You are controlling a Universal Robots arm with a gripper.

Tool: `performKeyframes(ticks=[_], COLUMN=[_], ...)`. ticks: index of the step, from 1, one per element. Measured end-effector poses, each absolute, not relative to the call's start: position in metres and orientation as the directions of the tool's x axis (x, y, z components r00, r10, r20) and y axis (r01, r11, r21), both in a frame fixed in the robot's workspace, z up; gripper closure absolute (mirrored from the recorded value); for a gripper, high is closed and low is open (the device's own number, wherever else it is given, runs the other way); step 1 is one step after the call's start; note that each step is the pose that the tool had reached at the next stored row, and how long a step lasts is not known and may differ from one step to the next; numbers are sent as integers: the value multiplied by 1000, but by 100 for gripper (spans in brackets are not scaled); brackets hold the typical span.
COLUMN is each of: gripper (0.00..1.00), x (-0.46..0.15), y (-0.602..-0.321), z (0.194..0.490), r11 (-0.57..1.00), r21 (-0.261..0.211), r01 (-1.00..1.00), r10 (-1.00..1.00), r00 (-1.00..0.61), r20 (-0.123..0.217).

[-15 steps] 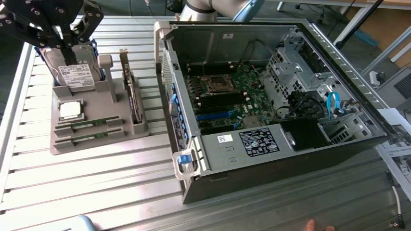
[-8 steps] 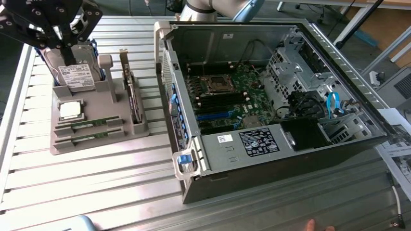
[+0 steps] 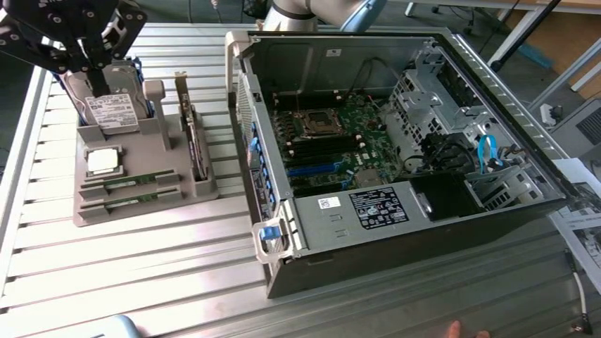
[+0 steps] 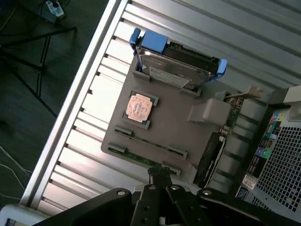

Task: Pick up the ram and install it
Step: 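Pick up the ram and move it above insertion slot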

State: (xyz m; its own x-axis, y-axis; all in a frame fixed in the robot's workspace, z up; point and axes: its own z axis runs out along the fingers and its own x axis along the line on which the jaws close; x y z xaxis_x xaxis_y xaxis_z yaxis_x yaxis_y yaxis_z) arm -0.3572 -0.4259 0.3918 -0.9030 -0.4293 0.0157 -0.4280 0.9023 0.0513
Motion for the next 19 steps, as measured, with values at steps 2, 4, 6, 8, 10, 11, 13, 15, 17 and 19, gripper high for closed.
performKeyframes(ticks=[2, 4, 6, 8, 10, 11, 13, 15, 17, 19], gripper=[89, 89, 89, 89, 89, 89, 89, 89, 89, 89], x=[-357, -357, -357, -357, -357, -357, -357, -357, -357, -357], y=[-426, -426, -426, -426, -426, -426, -426, -426, -426, -426], z=[392, 392, 392, 392, 392, 392, 392, 392, 392, 392], r11=[890, 877, 862, 847, 827, 819, 795, 774, 754, 734], r21=[53, 54, 56, 58, 61, 63, 66, 69, 72, 75], r01=[-453, -478, -503, -528, -559, -571, -602, -629, -653, -675], r10=[-454, -480, -505, -530, -561, -573, -605, -632, -656, -678], r00=[-891, -877, -863, -847, -827, -819, -795, -774, -753, -733], r20=[19, 22, 25, 29, 33, 35, 40, 44, 47, 51])
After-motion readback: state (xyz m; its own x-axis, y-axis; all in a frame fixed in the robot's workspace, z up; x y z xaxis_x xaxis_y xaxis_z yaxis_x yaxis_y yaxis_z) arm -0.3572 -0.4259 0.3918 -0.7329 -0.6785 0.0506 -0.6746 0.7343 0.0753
